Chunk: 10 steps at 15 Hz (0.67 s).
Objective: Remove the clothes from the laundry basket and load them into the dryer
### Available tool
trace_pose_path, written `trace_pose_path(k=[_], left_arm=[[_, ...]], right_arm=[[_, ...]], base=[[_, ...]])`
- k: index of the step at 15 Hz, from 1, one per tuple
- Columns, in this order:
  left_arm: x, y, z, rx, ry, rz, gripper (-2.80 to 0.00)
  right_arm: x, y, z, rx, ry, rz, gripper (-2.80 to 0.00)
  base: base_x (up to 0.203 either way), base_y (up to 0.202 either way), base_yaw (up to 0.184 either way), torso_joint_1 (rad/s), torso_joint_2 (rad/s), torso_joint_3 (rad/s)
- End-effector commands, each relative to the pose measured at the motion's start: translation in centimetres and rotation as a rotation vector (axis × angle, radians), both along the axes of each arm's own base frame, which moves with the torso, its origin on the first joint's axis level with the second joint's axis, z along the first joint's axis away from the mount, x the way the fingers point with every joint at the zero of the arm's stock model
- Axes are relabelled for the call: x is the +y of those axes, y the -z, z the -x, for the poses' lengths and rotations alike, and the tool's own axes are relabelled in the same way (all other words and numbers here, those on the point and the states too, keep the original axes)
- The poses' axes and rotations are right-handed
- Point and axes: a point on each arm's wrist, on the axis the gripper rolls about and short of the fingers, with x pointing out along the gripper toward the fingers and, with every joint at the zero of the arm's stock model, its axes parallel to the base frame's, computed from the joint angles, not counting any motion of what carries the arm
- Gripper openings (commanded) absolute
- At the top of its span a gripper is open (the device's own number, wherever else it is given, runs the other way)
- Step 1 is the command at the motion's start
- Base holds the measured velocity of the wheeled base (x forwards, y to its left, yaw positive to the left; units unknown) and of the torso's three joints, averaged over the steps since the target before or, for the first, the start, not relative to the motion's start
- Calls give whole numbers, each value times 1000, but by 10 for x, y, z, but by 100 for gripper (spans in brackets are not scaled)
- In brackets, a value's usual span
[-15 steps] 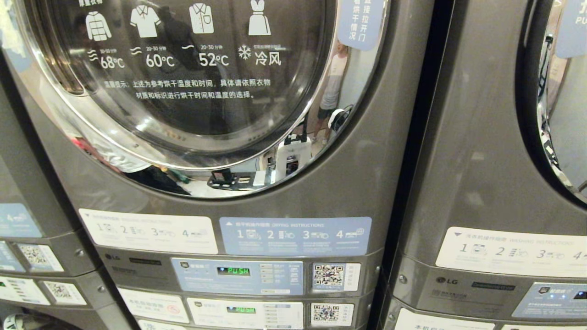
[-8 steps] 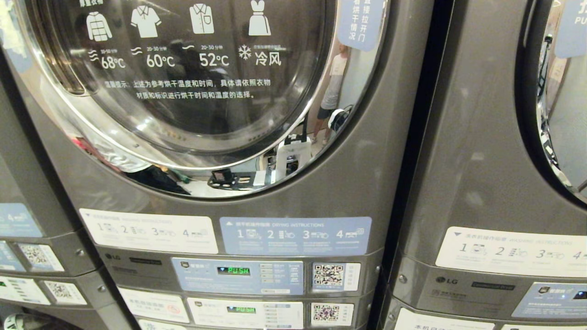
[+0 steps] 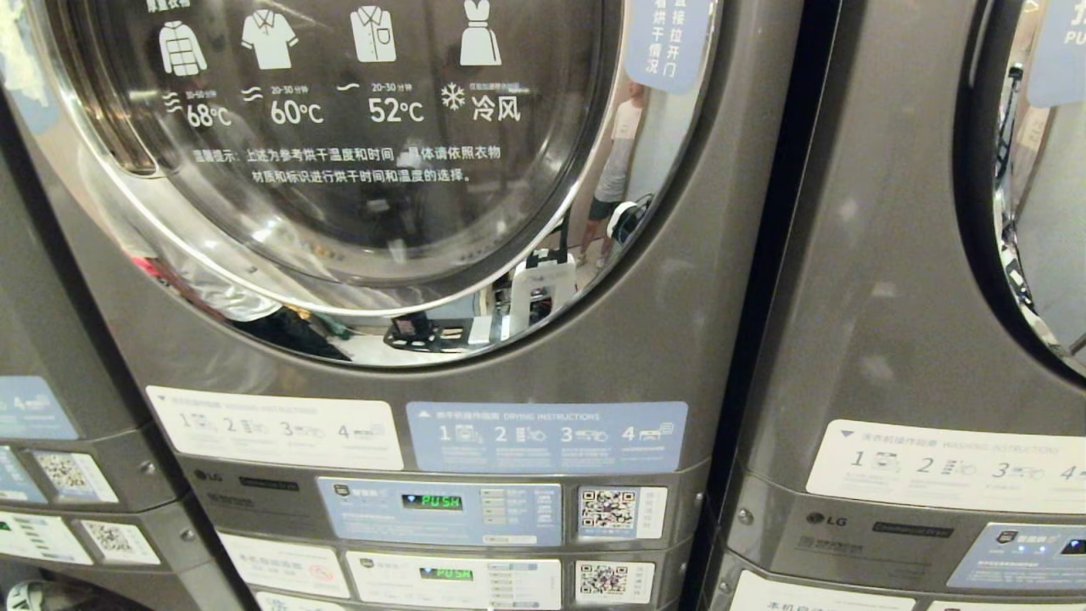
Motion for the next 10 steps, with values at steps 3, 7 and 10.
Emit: trace_pose_path(k=[3, 7, 10], left_arm=[[-4, 12, 14, -29, 82, 27, -280], [-2, 13, 16, -80, 9, -72, -280], [-1, 13, 23, -138, -28, -102, -280]], right_arm=[[0, 0, 0, -2, 0, -5, -280], [0, 0, 0, -3, 1, -13, -280], [0, 0, 0, -2, 0, -13, -280]], base=[[0, 0, 0, 0, 0, 0], [0, 0, 0, 0, 0, 0], [0, 0, 0, 0, 0, 0]])
